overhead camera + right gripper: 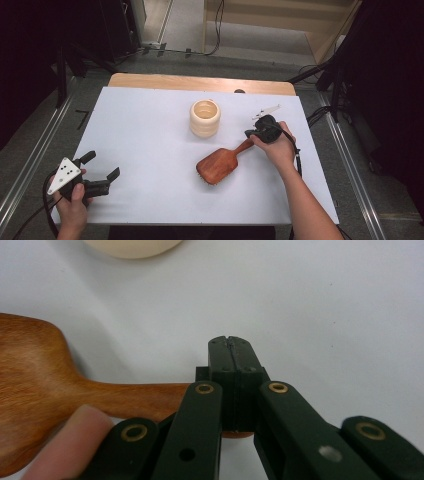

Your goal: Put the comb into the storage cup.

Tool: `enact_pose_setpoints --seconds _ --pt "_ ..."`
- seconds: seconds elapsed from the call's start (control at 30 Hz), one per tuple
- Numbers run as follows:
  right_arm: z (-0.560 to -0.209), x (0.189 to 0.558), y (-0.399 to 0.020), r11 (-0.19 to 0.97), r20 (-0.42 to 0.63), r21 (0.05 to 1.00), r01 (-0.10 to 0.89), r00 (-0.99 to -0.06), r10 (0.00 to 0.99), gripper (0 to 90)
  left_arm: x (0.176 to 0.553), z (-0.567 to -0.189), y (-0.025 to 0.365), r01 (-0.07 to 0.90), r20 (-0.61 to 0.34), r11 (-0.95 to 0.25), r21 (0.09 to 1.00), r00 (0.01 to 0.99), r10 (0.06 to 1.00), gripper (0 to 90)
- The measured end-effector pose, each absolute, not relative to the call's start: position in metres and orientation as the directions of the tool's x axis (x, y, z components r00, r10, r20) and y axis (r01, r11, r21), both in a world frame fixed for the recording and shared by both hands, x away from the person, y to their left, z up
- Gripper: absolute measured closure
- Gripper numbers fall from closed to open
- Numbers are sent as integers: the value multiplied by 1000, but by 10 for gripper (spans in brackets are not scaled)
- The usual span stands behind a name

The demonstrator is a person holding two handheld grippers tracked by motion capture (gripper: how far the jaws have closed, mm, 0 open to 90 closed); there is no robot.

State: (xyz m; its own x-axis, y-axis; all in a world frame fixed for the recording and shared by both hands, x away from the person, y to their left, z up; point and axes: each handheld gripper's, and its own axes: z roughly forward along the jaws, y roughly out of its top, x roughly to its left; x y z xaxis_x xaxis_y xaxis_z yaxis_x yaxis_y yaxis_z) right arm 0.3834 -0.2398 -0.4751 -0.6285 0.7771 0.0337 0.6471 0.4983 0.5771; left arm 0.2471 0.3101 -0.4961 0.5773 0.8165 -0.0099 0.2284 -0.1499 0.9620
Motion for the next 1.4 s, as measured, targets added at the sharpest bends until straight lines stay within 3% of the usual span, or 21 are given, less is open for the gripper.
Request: enact_pose_setpoints --seconds 0.77,1.4 --pt "-489 396 -247 517 36 480 709 -605 795 885 247 -496 310 229 -5 -159 960 586 810 0" --pt "-490 343 -268 506 92 517 690 -632 769 884 248 -496 309 232 0 -165 959 579 815 0"
